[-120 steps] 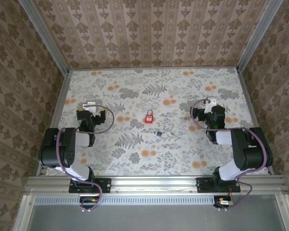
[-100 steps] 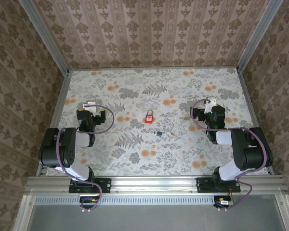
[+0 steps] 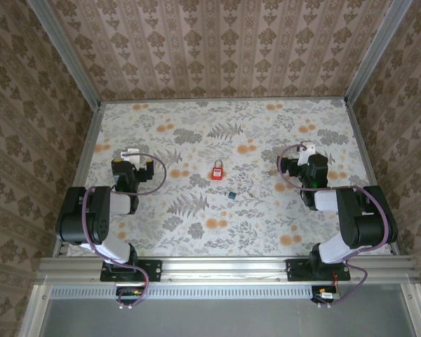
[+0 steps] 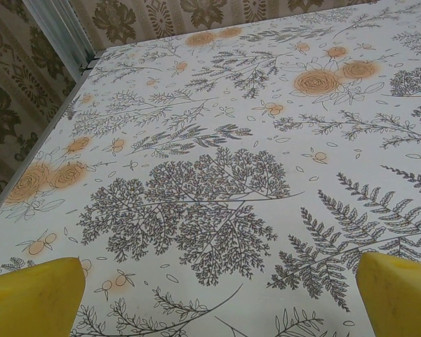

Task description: Unlock with the key

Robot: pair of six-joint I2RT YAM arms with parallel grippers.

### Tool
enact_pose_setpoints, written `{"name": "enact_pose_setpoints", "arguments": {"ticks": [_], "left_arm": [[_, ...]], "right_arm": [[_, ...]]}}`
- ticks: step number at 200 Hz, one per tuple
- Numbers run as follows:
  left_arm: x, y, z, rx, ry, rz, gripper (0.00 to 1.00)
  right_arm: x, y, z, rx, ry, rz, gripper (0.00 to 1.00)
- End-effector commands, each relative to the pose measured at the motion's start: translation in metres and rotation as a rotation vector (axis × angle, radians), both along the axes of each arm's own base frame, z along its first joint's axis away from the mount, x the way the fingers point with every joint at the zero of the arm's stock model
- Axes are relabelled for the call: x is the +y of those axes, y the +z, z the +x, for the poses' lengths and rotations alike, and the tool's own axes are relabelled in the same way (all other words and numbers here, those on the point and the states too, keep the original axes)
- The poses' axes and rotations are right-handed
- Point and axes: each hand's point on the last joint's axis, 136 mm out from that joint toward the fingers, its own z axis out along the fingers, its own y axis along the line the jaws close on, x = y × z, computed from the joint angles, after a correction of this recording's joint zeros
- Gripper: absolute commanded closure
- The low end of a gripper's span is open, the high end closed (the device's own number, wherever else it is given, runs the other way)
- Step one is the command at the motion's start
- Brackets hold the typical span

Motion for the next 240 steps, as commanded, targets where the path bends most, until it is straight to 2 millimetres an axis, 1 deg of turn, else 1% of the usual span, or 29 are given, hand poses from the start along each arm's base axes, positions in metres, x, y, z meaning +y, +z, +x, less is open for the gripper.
{"name": "enact_pose_setpoints", "arguments": {"ticks": [1, 114, 125, 126, 129, 131, 132, 133, 141, 159, 170, 177, 178, 181, 188, 189, 194, 204, 214, 220, 226, 234, 240], "left_arm": [[0.0, 0.015, 0.005, -0.051, 0.013, -0.01, 0.0], [0.003, 0.016, 0.006, -0.049, 0.022, -0.019, 0.0], [0.008, 0.023, 0.003, -0.071, 0.07, 0.0, 0.0], [0.009, 0.026, 0.003, -0.078, 0.072, 0.0, 0.0], [0.008, 0.026, 0.002, -0.072, 0.071, 0.005, 0.0], [0.007, 0.03, 0.001, -0.078, 0.067, 0.007, 0.0], [0.007, 0.029, 0.001, -0.072, 0.067, 0.01, 0.0], [0.006, 0.032, 0.0, -0.077, 0.066, 0.01, 0.0], [0.003, 0.039, -0.002, -0.071, 0.062, 0.027, 0.0], [-0.005, 0.068, -0.007, -0.087, 0.067, 0.08, 0.0], [-0.012, 0.089, -0.012, -0.11, 0.062, 0.072, 0.0], [-0.015, 0.102, -0.016, -0.125, 0.065, 0.036, 0.0], [-0.015, 0.105, -0.016, -0.131, 0.067, 0.027, 0.0], [-0.016, 0.11, -0.018, -0.135, 0.076, 0.003, 0.0], [-0.015, 0.122, -0.023, -0.148, 0.114, -0.083, 0.0], [-0.015, 0.124, -0.024, -0.15, 0.121, -0.099, 0.0], [-0.013, 0.132, -0.027, -0.158, 0.163, -0.183, 0.0], [-0.011, 0.137, -0.035, -0.129, 0.228, -0.332, 0.0], [-0.011, 0.136, -0.045, -0.086, 0.289, -0.493, 0.0], [-0.014, 0.133, -0.051, -0.059, 0.306, -0.578, 0.0], [-0.017, 0.131, -0.056, -0.038, 0.297, -0.649, 0.0], [-0.022, 0.123, -0.063, -0.005, 0.275, -0.727, 0.0], [-0.023, 0.12, -0.065, -0.023, 0.246, -0.77, 0.0]], "right_arm": [[0.001, 0.004, 0.0, -0.018, 0.009, 0.002, 0.0], [0.0, 0.003, 0.0, -0.016, 0.004, 0.002, 0.0], [-0.009, 0.003, 0.002, -0.004, -0.05, 0.001, 0.0], [-0.009, 0.003, 0.001, -0.004, -0.053, 0.0, 0.0], [-0.01, 0.003, 0.001, -0.005, -0.06, -0.001, 0.0], [-0.01, 0.005, 0.002, -0.008, -0.063, -0.002, 0.0], [-0.011, 0.005, 0.002, -0.007, -0.066, -0.003, 0.0], [-0.011, 0.005, 0.002, -0.007, -0.068, -0.004, 0.0], [-0.014, 0.009, 0.004, 0.013, -0.088, -0.012, 0.0], [-0.016, 0.024, 0.009, 0.096, -0.13, -0.052, 0.0], [-0.011, 0.037, 0.012, 0.101, -0.124, -0.069, 0.0], [-0.008, 0.04, 0.011, 0.111, -0.135, -0.083, 0.0], [-0.007, 0.047, 0.011, 0.096, -0.135, -0.079, 0.0], [-0.007, 0.057, 0.009, 0.078, -0.153, -0.074, 0.0], [-0.003, 0.07, 0.007, 0.074, -0.183, -0.053, 0.0], [-0.002, 0.075, 0.007, 0.066, -0.185, -0.048, 0.0], [0.004, 0.084, 0.003, 0.081, -0.187, -0.023, 0.0], [0.018, 0.106, -0.004, 0.112, -0.173, 0.026, 0.0], [0.031, 0.123, -0.012, 0.15, -0.15, 0.108, 0.0], [0.036, 0.127, -0.017, 0.177, -0.141, 0.175, 0.0], [0.035, 0.127, -0.021, 0.19, -0.17, 0.244, 0.0], [0.029, 0.116, -0.03, 0.239, -0.261, 0.362, 0.0], [0.026, 0.106, -0.038, 0.282, -0.308, 0.439, 0.0]]}}
